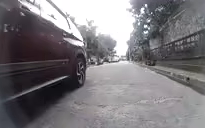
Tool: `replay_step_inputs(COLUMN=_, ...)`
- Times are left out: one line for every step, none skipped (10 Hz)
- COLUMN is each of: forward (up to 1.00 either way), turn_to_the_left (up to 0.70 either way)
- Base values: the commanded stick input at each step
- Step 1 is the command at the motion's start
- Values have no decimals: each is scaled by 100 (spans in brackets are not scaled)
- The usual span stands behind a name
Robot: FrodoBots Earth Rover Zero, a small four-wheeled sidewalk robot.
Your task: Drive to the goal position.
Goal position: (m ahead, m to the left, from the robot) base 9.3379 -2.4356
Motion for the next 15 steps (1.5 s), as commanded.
replay_step_inputs(forward=0, turn_to_the_left=0)
replay_step_inputs(forward=1, turn_to_the_left=0)
replay_step_inputs(forward=14, turn_to_the_left=0)
replay_step_inputs(forward=66, turn_to_the_left=-33)
replay_step_inputs(forward=68, turn_to_the_left=-34)
replay_step_inputs(forward=70, turn_to_the_left=-35)
replay_step_inputs(forward=70, turn_to_the_left=-35)
replay_step_inputs(forward=70, turn_to_the_left=-35)
replay_step_inputs(forward=70, turn_to_the_left=-35)
replay_step_inputs(forward=70, turn_to_the_left=-35)
replay_step_inputs(forward=70, turn_to_the_left=-35)
replay_step_inputs(forward=70, turn_to_the_left=-35)
replay_step_inputs(forward=70, turn_to_the_left=-35)
replay_step_inputs(forward=70, turn_to_the_left=-35)
replay_step_inputs(forward=70, turn_to_the_left=-35)
